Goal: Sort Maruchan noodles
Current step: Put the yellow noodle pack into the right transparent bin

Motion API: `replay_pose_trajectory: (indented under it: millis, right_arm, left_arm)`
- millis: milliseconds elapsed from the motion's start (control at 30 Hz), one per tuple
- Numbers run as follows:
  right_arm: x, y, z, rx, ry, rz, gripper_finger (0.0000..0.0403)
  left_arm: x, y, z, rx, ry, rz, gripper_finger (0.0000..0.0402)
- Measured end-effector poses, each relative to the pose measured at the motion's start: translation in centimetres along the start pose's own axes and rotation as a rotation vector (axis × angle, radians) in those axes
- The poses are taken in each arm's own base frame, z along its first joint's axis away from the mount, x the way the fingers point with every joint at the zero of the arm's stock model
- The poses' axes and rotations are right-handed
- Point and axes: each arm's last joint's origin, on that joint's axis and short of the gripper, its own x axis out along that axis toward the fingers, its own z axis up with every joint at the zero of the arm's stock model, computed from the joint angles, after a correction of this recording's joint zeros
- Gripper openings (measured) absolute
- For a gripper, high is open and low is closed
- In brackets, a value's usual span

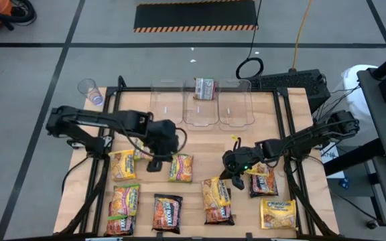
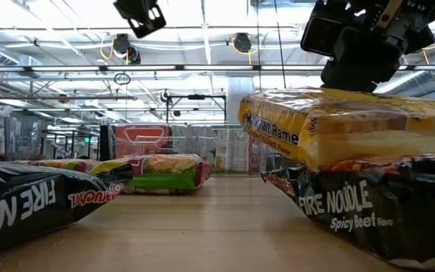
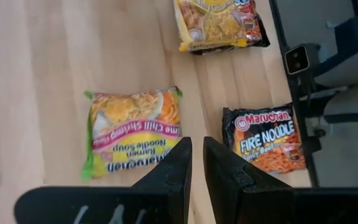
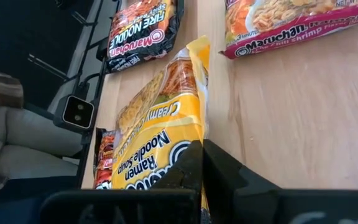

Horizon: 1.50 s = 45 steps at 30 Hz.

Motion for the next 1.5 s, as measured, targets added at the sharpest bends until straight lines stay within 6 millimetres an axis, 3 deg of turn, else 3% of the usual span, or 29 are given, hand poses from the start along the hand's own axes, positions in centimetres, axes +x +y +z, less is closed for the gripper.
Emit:
replay_pose_trajectory:
  millis: [400,633,867,1000,1233,1500]
  right_arm:
    - [0.0,0.1,0.2,-0.007,-0.02,0.013,0.0]
    - [0.0,0.2,0.3,-0.014,-0.03,0.019,0.0]
    - [0.0,0.2,0.3,-0.024,-0.029,0.018,0.0]
    - [0.0,0.2,0.3,-0.032,-0.03,0.018,0.0]
    - [0.0,0.2,0.3,-0.031,-0.03,0.019,0.0]
    - [-0.1,0.2,0.3,-0.029,-0.032,0.02,0.0]
  left_arm:
    - [5.2,1.1,0.9,0.145,0.094,0.096,0.0047]
    - [6.3,1.1,2.2,0.218,-0.013,0.117,0.0047]
    - [6.5,-0.2,3.1,0.316,-0.112,0.101,0.0047]
    - [7.9,-0.7,3.2,0.359,-0.106,0.09,0.0047]
    - [10.4,-0.4,3.5,0.337,-0.091,0.086,0.0047]
    - [10.4,-0.3,3.6,0.273,-0.11,0.088,0.0047]
